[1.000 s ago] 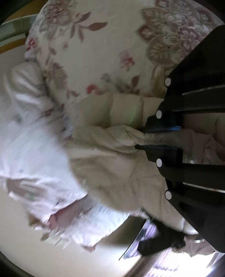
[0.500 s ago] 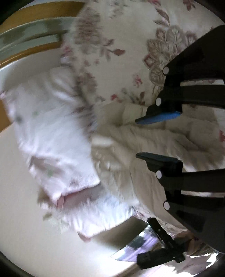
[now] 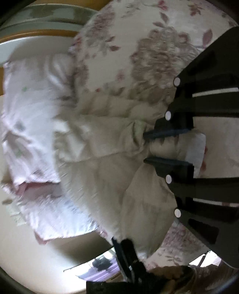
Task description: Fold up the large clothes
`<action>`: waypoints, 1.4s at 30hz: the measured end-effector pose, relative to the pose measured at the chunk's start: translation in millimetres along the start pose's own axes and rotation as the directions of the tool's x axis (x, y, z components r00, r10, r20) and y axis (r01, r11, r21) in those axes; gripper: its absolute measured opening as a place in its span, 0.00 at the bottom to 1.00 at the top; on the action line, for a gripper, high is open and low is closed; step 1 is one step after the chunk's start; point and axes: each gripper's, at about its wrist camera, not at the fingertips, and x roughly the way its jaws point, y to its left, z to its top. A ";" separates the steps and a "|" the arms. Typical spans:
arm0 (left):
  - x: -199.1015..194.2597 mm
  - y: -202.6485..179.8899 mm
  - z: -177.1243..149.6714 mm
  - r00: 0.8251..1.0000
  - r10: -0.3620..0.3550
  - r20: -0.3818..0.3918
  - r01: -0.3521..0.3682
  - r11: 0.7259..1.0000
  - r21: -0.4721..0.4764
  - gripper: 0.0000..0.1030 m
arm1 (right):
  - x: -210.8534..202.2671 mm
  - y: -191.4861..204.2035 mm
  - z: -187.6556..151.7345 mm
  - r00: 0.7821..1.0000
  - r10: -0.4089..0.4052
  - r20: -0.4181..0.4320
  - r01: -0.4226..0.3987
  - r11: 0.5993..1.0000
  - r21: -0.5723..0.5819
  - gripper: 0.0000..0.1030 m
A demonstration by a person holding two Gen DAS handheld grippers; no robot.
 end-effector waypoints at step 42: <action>18.0 70.0 71.2 0.989 0.123 0.080 -0.105 0.975 -0.198 0.72 | 85.9 -72.8 92.0 0.985 -0.175 -0.011 0.163 0.889 0.427 0.07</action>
